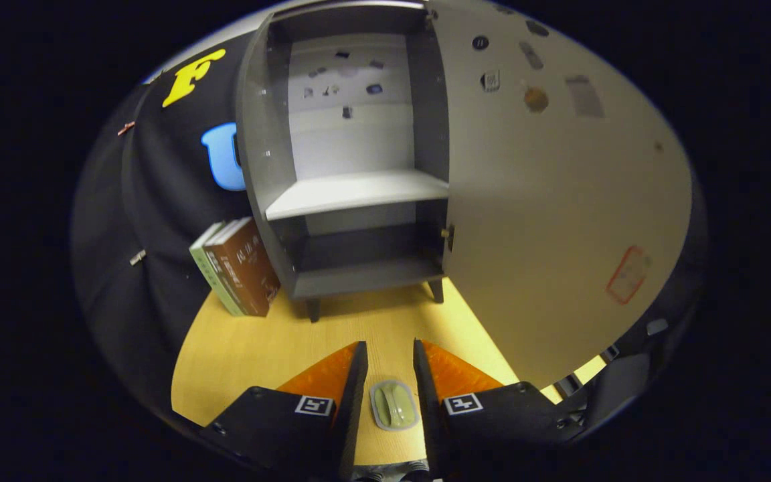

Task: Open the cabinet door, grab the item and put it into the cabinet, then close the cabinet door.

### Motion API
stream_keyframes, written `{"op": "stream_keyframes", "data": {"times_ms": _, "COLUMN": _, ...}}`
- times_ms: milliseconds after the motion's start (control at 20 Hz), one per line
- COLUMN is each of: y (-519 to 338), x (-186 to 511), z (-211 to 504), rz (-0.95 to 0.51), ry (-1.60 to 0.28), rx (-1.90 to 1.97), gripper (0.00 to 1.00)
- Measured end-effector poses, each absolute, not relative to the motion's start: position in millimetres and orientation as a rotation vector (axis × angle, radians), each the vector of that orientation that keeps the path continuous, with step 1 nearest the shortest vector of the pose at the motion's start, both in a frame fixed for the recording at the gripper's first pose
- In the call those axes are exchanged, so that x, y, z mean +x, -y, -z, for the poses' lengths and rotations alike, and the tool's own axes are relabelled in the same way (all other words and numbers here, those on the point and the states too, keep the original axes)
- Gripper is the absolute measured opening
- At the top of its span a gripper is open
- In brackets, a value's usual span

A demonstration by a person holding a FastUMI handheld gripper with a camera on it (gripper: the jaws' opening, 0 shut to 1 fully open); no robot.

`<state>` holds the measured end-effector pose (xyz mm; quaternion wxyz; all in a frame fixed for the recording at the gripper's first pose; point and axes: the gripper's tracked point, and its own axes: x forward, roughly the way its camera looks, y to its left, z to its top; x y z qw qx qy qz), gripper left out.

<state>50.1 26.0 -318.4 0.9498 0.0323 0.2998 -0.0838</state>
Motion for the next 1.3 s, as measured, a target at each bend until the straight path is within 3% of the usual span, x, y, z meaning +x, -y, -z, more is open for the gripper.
{"op": "stream_keyframes", "data": {"times_ms": 500, "y": -16, "x": 33, "z": 504, "rz": 0.14, "ry": -1.021, "rx": 0.146, "gripper": 0.43}}
{"op": "stream_keyframes", "data": {"times_ms": 900, "y": -8, "x": 17, "z": 541, "rz": 0.117, "ry": -1.139, "rx": 0.091, "gripper": 0.43}}
{"op": "stream_keyframes", "data": {"times_ms": 1050, "y": -1, "x": 17, "z": 540, "rz": 0.133, "ry": -1.138, "rx": 0.049, "gripper": 0.22}}
{"op": "stream_keyframes", "data": {"times_ms": 1100, "y": 0, "x": 18, "z": 541, "rz": 0.137, "ry": -1.136, "rx": 0.044, "gripper": 0.22}}
{"op": "stream_keyframes", "data": {"times_ms": 1150, "y": 0, "x": 17, "z": 537, "rz": 0.133, "ry": -1.141, "rx": 0.046, "gripper": 0.11}}
{"op": "stream_keyframes", "data": {"times_ms": 1300, "y": 3, "x": 33, "z": 514, "rz": 0.14, "ry": -1.096, "rx": 0.06, "gripper": 0.11}}
